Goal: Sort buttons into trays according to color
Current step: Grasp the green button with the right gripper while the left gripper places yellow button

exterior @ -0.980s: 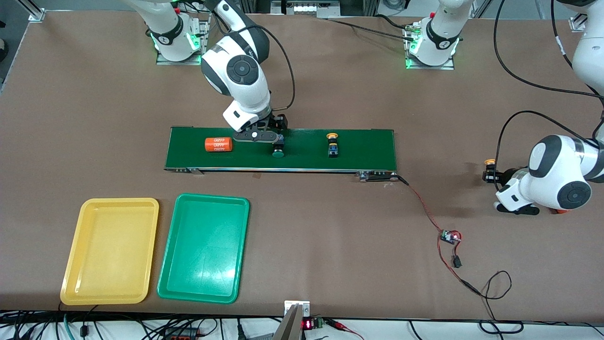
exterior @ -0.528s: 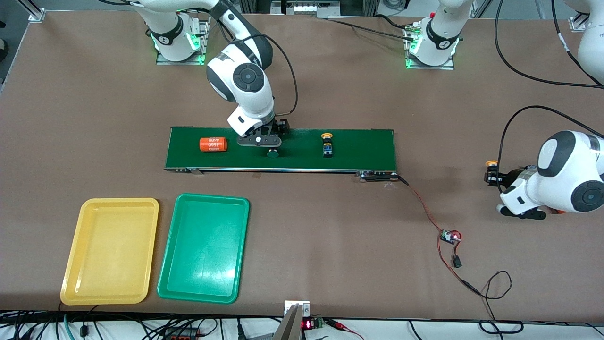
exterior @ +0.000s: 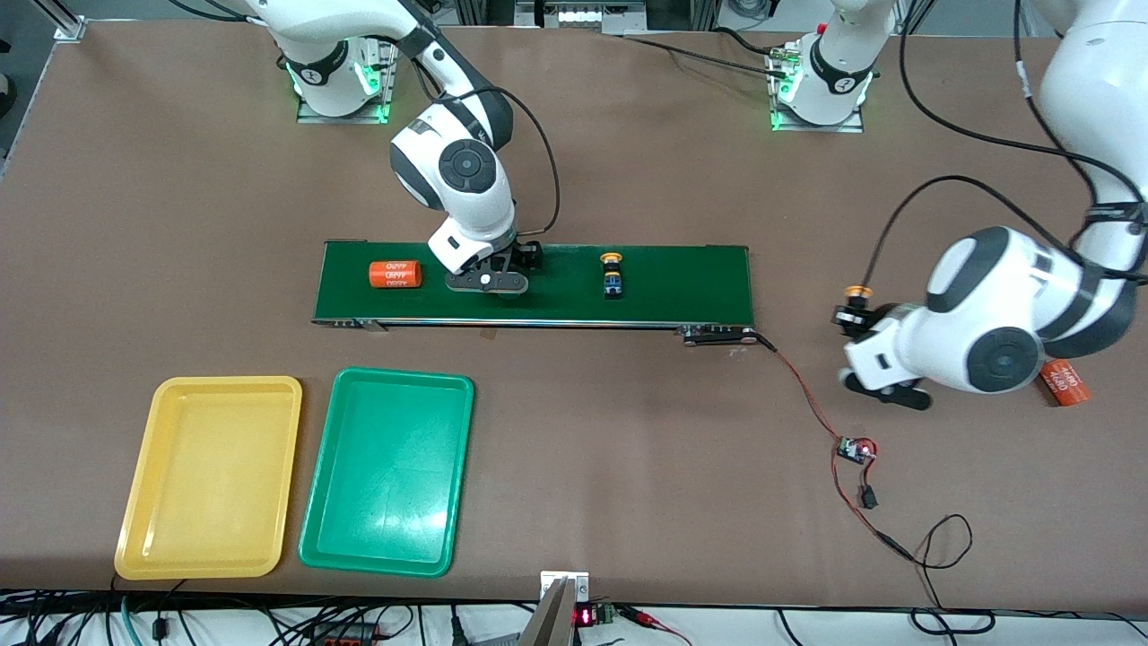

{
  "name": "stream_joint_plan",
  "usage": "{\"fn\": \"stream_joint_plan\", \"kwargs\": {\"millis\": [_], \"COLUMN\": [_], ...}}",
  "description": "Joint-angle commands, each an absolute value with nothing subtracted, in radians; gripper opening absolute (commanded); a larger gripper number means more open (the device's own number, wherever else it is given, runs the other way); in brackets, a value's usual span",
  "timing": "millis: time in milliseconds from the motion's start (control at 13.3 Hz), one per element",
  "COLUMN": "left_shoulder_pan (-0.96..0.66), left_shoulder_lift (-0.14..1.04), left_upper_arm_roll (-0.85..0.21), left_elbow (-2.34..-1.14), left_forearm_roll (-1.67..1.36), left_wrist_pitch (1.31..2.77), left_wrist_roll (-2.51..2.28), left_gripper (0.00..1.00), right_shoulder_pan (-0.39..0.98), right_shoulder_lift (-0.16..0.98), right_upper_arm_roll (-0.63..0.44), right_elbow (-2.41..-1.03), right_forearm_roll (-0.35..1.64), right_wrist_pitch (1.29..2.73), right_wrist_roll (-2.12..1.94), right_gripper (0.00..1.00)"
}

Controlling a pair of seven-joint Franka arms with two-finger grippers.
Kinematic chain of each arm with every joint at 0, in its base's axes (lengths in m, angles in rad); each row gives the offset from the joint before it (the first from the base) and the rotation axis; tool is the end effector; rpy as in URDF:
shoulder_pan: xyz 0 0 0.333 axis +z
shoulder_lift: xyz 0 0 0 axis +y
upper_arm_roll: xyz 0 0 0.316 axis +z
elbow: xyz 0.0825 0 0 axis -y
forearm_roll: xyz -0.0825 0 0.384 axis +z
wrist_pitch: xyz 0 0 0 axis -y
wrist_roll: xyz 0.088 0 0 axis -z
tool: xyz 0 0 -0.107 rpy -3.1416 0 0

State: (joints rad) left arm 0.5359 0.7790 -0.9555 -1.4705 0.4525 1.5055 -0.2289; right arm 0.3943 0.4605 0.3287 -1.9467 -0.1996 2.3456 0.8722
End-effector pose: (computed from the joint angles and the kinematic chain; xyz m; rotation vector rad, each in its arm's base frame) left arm 0.6390 -0.1069 0.3278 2.9982 -0.3694 -0.6880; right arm 0.4693 0.3995 0.2513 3.1228 -0.0570 -0.0370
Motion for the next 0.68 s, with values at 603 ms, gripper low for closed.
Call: {"fn": "stream_joint_plan", "kwargs": {"millis": [603], "left_shoulder_pan": [0.276], "left_shoulder_lift": [0.825], "left_upper_arm_roll": [-0.92], "left_elbow": [-1.544], "left_forearm_roll": [0.225], "left_wrist_pitch": [1.71], "left_wrist_roll": [-0.621], "left_gripper": [0.16], "right_shoulder_pan": [0.396], "right_shoulder_lift": [0.439], "right_upper_arm_roll": [0.233], "right_elbow": [-1.769], "right_forearm_roll": [-0.207], "right_wrist_pitch": [2.17], "right_wrist_roll": [0.743], "right_gripper": [0.08]}}
